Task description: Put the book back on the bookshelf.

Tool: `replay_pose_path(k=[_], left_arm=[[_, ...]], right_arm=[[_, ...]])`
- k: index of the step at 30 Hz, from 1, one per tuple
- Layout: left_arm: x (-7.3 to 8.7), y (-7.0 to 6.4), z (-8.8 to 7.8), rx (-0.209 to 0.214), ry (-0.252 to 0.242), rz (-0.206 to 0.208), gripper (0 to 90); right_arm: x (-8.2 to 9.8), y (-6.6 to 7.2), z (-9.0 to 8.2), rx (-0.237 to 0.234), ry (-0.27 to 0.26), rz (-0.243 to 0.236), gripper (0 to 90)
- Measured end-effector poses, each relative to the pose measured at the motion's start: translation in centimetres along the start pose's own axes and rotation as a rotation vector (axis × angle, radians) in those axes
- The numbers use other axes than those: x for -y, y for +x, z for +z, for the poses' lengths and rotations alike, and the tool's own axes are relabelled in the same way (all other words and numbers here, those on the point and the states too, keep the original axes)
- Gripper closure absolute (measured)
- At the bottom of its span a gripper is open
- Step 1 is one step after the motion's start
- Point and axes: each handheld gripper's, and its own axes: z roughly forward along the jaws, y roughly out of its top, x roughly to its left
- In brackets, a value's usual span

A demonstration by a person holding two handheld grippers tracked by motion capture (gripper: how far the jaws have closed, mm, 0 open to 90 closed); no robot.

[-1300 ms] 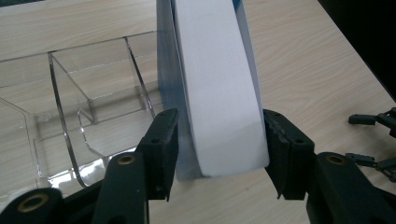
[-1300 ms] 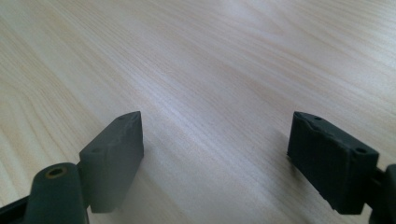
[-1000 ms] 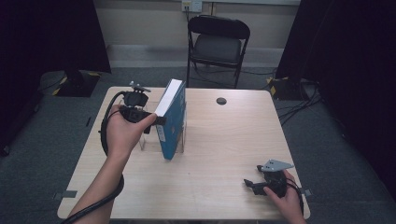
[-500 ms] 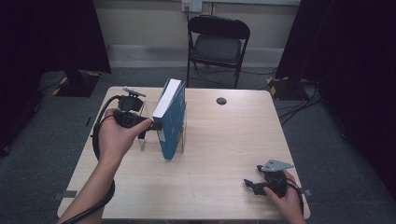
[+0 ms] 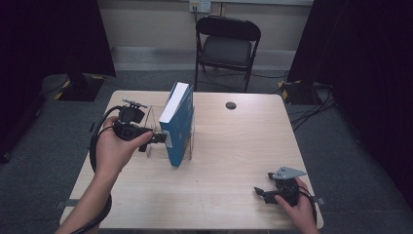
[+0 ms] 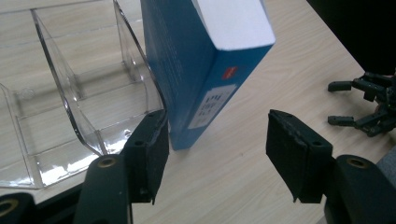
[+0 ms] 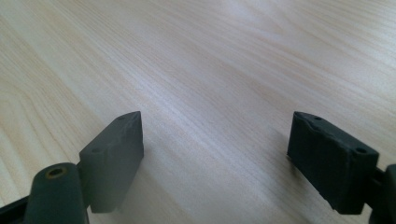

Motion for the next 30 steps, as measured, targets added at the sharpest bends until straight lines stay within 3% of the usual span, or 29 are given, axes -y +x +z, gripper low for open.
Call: replay_pose_path(k=[6,12,30], left_arm=[[0.7,0.1,0.5,-0.011,0.010,0.030,37.0],[1.6,0.2,0.9,0.006,0.020,0.046,34.7],[4.6,1.1,1.7,0.040,0.016,0.068,24.0]], right_arm=[[0.0,0.0,0.0,0.000,0.000,0.000,17.8],[0.0,0.0,0.0,-0.001,0.000,0.000,17.8],[0.0,0.0,0.0,-0.002,0.000,-0.001,17.8]])
